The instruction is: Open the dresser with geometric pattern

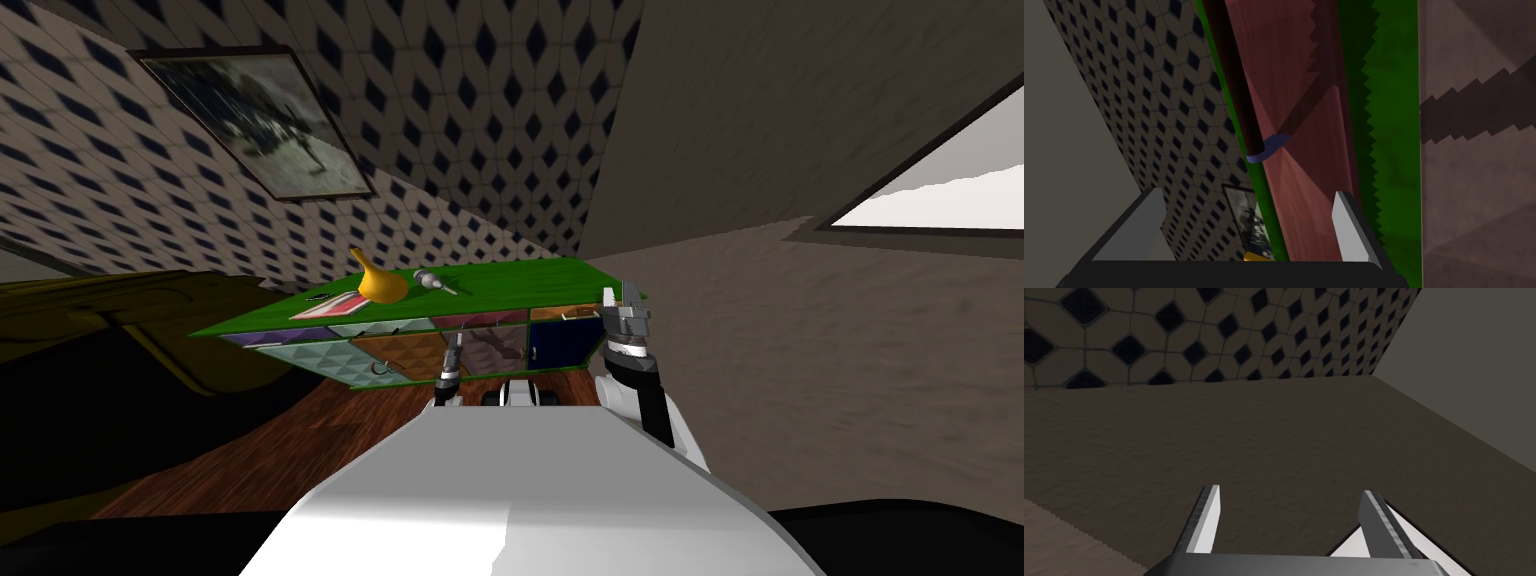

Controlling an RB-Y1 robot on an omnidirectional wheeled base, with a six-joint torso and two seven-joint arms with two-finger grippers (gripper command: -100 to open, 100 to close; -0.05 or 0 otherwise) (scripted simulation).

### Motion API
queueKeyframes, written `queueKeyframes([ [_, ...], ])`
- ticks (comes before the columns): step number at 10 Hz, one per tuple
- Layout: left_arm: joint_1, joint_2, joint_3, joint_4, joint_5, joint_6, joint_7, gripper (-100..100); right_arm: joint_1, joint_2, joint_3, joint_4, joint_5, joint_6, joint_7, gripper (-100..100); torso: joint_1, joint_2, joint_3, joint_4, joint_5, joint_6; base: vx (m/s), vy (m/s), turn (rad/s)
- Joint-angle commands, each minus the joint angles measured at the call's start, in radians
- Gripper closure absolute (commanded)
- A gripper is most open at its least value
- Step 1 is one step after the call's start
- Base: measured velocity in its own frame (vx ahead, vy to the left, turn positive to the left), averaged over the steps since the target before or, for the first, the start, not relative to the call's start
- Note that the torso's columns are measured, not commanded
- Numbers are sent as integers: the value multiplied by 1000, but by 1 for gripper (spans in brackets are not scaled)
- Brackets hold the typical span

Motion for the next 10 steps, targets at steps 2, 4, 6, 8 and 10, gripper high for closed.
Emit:
queueKeyframes([
  [2,-17,-57,8,72,-3,-48,0,-100,0,0,0,0,0,0,0,0,0,1,1,0,0,0,32,-22,12],
  [4,-22,-97,10,93,-4,-60,-1,-100,0,0,0,0,0,0,0,0,1,1,1,0,0,0,20,-15,6],
  [6,-46,-82,11,74,-1,-20,2,-100,0,0,0,0,0,0,0,0,1,1,1,0,0,0,-5,-7,10],
  [8,-70,-77,13,62,2,15,4,-100,0,0,0,0,0,0,0,0,0,2,1,0,0,0,-28,-8,21],
  [10,-95,-72,15,50,4,51,5,-100,0,0,0,0,0,0,0,0,0,1,0,0,0,0,-28,-10,18],
])
